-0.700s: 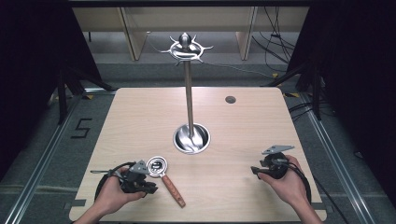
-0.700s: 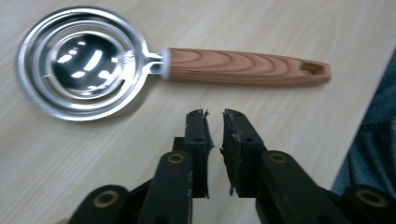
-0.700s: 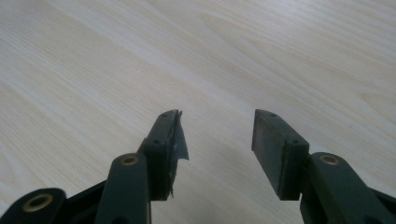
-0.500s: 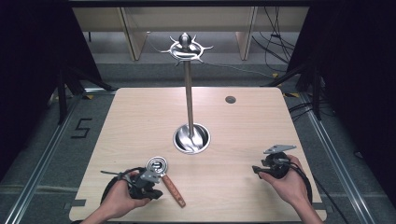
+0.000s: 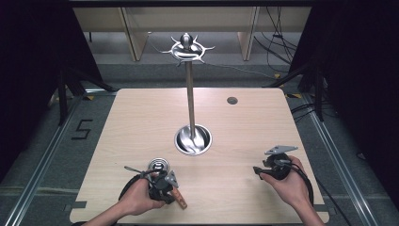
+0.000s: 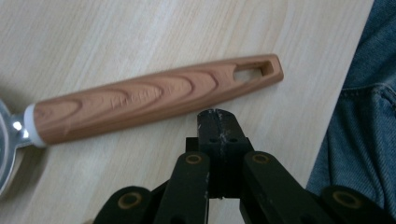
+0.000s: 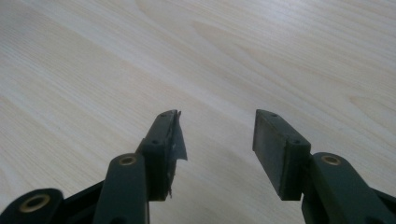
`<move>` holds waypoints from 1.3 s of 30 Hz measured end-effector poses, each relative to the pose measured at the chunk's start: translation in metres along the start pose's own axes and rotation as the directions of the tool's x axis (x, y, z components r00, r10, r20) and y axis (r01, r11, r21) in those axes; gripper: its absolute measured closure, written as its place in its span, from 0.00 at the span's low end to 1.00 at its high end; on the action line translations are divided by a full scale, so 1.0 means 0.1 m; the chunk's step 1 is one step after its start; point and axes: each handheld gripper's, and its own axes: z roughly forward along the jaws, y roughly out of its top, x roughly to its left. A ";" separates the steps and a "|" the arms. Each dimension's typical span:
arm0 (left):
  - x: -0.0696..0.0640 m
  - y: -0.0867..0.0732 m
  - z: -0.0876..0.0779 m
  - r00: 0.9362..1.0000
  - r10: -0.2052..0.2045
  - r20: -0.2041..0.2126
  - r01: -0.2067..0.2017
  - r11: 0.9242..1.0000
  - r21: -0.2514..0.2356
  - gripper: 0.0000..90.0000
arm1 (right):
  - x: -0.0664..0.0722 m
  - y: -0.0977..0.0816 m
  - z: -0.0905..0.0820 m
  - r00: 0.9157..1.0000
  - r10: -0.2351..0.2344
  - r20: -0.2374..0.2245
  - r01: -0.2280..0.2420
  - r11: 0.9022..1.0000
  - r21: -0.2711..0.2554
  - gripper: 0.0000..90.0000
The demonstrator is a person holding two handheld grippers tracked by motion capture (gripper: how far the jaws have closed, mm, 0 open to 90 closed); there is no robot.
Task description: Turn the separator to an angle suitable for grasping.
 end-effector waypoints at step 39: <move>0.57 0.65 0.10 0.992 -0.127 -0.023 0.122 0.980 -0.156 0.98 | -0.09 -0.05 -0.02 1.000 0.005 0.002 -0.005 1.000 -0.014 0.56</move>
